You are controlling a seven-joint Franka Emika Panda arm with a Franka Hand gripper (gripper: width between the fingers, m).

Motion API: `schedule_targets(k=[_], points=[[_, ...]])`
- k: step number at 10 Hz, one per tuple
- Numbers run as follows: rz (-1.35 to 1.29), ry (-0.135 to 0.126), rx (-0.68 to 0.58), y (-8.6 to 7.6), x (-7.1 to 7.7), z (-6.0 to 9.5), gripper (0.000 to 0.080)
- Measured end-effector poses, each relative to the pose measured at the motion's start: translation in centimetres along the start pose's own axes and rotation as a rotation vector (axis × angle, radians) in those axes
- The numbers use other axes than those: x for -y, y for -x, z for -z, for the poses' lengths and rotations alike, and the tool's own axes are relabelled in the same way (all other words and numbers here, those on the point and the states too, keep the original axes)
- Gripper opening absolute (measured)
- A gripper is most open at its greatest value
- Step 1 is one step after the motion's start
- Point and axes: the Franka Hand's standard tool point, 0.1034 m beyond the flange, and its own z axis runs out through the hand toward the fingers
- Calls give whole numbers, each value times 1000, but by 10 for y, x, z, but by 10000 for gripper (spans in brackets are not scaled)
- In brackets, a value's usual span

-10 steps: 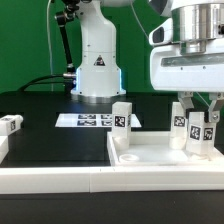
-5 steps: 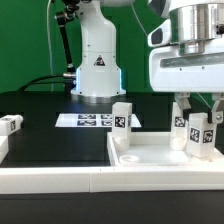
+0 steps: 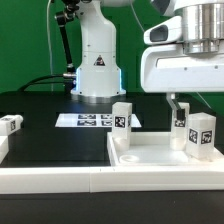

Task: Assemble square table

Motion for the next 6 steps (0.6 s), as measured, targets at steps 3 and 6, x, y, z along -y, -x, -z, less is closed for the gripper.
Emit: schedule_targets(k=[3, 6], points=[[253, 0, 0, -7, -1, 0, 649], [486, 2, 5, -8, -1, 0, 649]])
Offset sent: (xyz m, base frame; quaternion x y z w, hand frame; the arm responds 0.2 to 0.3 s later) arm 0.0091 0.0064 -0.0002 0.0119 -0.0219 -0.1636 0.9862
